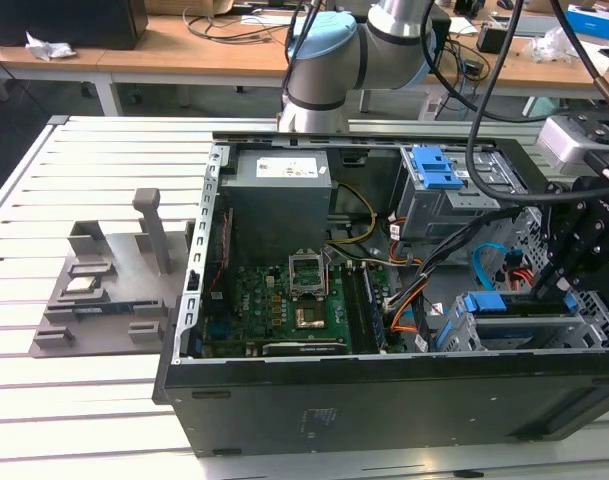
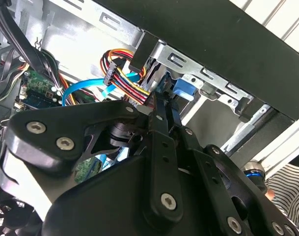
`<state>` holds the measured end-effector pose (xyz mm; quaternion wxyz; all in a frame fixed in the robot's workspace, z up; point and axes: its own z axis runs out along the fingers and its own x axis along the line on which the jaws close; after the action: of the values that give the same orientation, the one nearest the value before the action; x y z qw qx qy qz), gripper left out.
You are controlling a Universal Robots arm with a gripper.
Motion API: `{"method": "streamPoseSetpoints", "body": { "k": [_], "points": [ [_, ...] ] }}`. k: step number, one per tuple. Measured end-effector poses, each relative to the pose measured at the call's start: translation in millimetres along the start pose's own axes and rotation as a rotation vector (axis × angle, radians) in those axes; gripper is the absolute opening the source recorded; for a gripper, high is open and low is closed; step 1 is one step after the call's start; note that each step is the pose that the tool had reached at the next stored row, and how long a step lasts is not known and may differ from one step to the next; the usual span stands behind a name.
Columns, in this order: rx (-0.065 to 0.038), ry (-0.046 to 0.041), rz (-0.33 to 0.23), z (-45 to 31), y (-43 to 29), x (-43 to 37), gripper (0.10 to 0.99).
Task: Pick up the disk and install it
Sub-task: 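Insert the first disk wire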
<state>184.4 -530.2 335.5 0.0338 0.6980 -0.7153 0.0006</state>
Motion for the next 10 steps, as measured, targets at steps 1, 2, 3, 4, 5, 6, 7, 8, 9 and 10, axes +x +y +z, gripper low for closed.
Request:
{"method": "streamPoseSetpoints", "body": {
  "k": [1, 2, 3, 4, 5, 6, 7, 8, 9, 10],
  "points": [
    [0.0, 0.0, 0.0, 0.3, 0.0, 0.0, 0.169],
    [0.0, 0.0008, 0.0, 0.5, 0.0, 0.0, 0.169],
    [0.0, 0.0011, 0.0, 0.6, 0.0, 0.0, 0.169],
    [0.0, 0.001, 0.0, 0.9, 0.0, -0.1, 0.169],
    [0.0, 0.0007, 0.0, 1.3, 0.0, -0.1, 0.184],
    [0.0, 0.0017, 0.0, 1.0, 0.0, -0.1, 0.184],
    [0.0, 0.0025, 0.0, -0.4, 0.1, 0.0, 0.247],
    [0.0, 0.0023, 0.0, -3.4, 0.2, 0.1, 0.247],
    [0.0, 0.0025, 0.0, -9.0, 0.5, 0.0, 0.247],
    [0.0, 0.0026, 0.0, -13.1, 0.7, -0.6, 0.247]
  ]
}}
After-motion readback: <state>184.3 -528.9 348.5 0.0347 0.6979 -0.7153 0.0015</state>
